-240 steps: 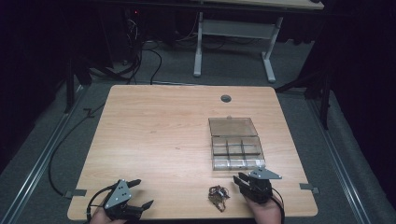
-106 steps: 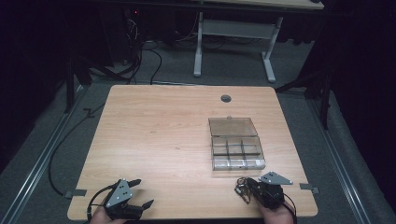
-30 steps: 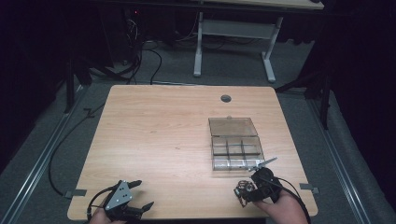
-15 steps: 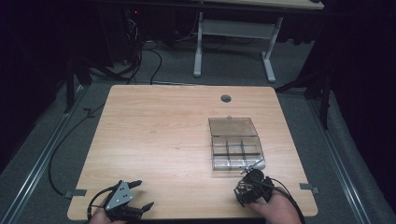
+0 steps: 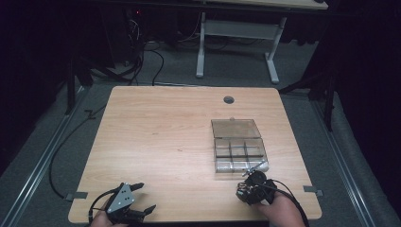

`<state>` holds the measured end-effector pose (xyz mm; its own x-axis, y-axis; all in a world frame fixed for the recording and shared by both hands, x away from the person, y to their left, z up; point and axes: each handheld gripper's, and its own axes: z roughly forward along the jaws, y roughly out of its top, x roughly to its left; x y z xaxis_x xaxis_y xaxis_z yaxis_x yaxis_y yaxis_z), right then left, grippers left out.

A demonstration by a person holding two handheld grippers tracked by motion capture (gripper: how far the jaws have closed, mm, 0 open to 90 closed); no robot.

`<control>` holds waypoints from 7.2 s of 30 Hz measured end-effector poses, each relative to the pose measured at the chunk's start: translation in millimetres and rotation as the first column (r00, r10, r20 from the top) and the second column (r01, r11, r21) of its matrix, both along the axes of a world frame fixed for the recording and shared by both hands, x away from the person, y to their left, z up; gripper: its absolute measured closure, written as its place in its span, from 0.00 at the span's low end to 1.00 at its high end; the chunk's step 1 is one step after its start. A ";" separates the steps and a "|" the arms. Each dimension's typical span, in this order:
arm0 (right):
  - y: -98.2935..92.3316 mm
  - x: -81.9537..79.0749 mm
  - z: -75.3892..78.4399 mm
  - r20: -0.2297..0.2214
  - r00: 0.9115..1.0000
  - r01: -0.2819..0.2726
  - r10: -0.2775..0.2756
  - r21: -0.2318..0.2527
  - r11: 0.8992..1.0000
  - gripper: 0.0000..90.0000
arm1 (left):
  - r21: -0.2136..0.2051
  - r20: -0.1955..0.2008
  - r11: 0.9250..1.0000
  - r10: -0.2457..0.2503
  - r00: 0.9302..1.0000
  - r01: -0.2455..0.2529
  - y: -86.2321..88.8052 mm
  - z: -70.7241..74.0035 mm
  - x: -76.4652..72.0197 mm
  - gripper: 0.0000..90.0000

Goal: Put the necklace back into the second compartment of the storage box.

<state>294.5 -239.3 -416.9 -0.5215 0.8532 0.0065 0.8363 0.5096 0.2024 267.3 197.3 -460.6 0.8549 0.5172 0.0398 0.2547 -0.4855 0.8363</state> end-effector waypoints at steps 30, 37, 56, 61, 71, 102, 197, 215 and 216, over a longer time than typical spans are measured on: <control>-3.7 1.1 22.3 0.017 1.000 -0.023 0.023 0.025 0.999 0.85 | -0.005 0.000 1.000 0.000 1.000 0.000 0.5 0.1 -0.1 0.17; -10.3 1.8 29.8 0.026 1.000 -0.012 0.011 0.032 0.999 0.85 | -0.003 0.000 1.000 -0.001 1.000 0.001 0.3 0.1 0.0 0.17; -13.9 15.2 54.3 0.051 0.999 -0.005 0.003 0.037 0.999 0.84 | -0.005 0.002 1.000 -0.002 1.000 0.002 0.5 0.1 -0.3 0.17; -12.5 22.7 59.9 0.056 0.998 -0.007 0.006 0.023 1.000 0.84 | -0.008 0.003 1.000 -0.002 1.000 0.002 0.8 0.2 -0.3 0.17; -8.6 43.3 67.8 0.070 0.998 -0.004 0.003 0.005 1.000 0.84 | -0.015 0.002 1.000 -0.003 1.000 0.003 1.0 0.1 -0.3 0.17; 0.9 120.5 57.4 0.047 0.998 0.030 -0.030 -0.009 0.999 0.84 | -0.010 0.000 1.000 -0.011 1.000 0.011 1.0 0.3 -0.4 0.17; 8.7 155.7 30.7 -0.004 0.998 0.056 -0.056 -0.008 0.998 0.93 | 0.000 0.004 1.000 -0.016 1.000 0.016 0.6 -0.2 -1.1 0.17; 0.2 140.6 44.5 -0.018 0.997 0.082 -0.081 0.027 0.996 0.92 | -0.003 0.003 1.000 -0.016 1.000 0.016 1.1 0.1 -1.0 0.17; -0.2 139.2 44.5 -0.016 0.997 0.078 -0.078 0.026 0.997 0.92 | -0.003 0.003 1.000 -0.016 1.000 0.016 1.1 0.1 -1.0 0.17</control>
<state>433.7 -239.5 -372.4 -0.4531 0.8907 0.0366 0.8762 0.4374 0.2021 266.3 198.4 -460.6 0.8629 0.5037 0.0411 0.2443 -0.4870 0.8385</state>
